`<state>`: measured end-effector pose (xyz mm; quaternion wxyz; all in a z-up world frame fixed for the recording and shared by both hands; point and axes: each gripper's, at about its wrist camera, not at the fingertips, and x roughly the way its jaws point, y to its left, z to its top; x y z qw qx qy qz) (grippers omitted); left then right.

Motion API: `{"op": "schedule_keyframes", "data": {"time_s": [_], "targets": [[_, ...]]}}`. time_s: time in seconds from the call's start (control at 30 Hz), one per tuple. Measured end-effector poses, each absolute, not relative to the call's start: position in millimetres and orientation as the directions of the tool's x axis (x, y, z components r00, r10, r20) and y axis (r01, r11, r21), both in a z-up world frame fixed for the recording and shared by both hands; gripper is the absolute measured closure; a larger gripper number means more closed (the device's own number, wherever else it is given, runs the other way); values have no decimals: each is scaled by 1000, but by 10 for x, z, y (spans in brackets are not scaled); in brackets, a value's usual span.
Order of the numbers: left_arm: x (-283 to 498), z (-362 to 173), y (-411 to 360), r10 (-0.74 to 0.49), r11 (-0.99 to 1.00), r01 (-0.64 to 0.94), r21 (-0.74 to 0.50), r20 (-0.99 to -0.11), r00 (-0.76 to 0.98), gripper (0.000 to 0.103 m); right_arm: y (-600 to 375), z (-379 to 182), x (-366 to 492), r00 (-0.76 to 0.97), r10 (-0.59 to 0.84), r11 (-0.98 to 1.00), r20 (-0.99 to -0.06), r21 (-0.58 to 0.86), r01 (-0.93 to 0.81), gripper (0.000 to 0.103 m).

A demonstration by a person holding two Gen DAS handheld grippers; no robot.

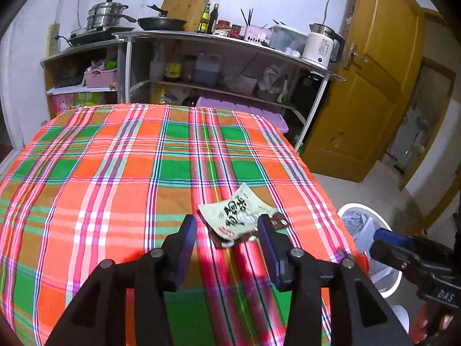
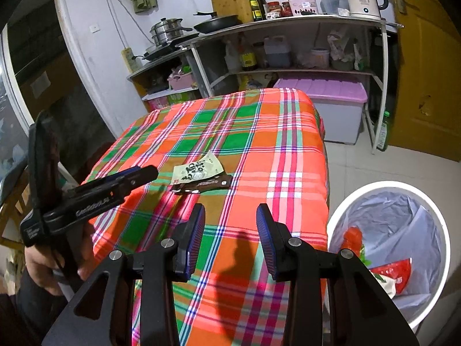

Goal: Collect trash
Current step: 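Move both tools back over the table toward the white packet and brown stick packet, then grasp the white snack packet with the left tool while the right tool grasps the brown stick packet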

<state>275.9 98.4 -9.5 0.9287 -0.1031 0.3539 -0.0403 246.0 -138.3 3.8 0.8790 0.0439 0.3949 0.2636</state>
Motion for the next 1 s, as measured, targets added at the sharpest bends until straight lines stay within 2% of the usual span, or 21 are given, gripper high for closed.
{"op": "schedule_keyframes", "data": {"time_s": [0.37,0.67,0.8,0.83,1.0], "targets": [[3299,-271,987,-158,979,22,-203,-684,712,56,-1423,-70,2721,540,491,864,-683,302,-404,65],[3646,-543,913,-276,956,100,-274,-736,618,56,-1416,-189,2844,521,495,862,-696,317,-395,65],[3563,-560,825,-264,963,126,-238,-742,616,56,-1427,-223,2869,516,493,864,-700,322,-388,65],[3531,-560,800,-271,962,136,-239,-744,611,57,-1424,-223,2879,516,492,864,-701,321,-387,65],[3326,-557,672,-249,969,149,-199,-764,595,79,-1407,-228,2894,515,490,865,-703,319,-387,65]]}}
